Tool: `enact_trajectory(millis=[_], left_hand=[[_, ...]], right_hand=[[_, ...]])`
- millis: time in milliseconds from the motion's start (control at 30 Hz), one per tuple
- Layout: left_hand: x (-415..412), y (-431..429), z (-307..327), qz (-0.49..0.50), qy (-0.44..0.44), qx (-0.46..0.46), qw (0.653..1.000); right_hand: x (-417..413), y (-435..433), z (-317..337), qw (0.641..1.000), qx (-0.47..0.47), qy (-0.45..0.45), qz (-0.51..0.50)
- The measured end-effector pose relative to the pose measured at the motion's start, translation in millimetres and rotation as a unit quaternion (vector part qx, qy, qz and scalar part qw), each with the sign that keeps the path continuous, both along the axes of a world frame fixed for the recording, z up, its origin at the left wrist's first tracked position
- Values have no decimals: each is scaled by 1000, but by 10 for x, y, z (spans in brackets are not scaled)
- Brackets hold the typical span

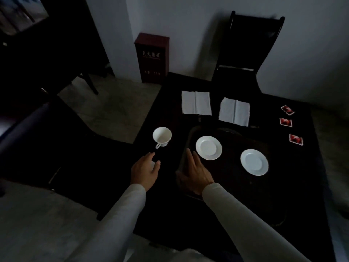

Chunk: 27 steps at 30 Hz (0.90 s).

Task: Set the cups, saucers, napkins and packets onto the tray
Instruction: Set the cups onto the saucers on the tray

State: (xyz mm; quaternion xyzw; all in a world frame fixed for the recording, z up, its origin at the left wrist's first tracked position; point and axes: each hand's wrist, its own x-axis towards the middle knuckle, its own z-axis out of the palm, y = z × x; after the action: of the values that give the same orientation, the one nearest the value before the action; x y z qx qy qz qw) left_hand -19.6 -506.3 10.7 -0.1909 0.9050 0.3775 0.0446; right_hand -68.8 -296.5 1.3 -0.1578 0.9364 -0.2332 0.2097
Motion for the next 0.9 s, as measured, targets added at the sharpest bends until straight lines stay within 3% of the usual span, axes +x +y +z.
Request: enact_trajectory(millis=[167,267,400,667,900], left_hand=[[136,-477,-150,67,-61,93,992],[152,-610,-276,122,-118,171,971],[149,-675,-400,181,-129,255,941],[183,-674,-443,293,-190,429,833],[231,-656,-476,273,-208,434,833]], right_hand=[[234,-591,-46,996,-52,-75,-22],[389,-864,-122,989,-78,-111,-51],[528,-1091,-233,977,-107,-168,-73],[643,-1394,-347,969,-125,-167,-134],[563,-1501,-406,951,-160,-168,-204]])
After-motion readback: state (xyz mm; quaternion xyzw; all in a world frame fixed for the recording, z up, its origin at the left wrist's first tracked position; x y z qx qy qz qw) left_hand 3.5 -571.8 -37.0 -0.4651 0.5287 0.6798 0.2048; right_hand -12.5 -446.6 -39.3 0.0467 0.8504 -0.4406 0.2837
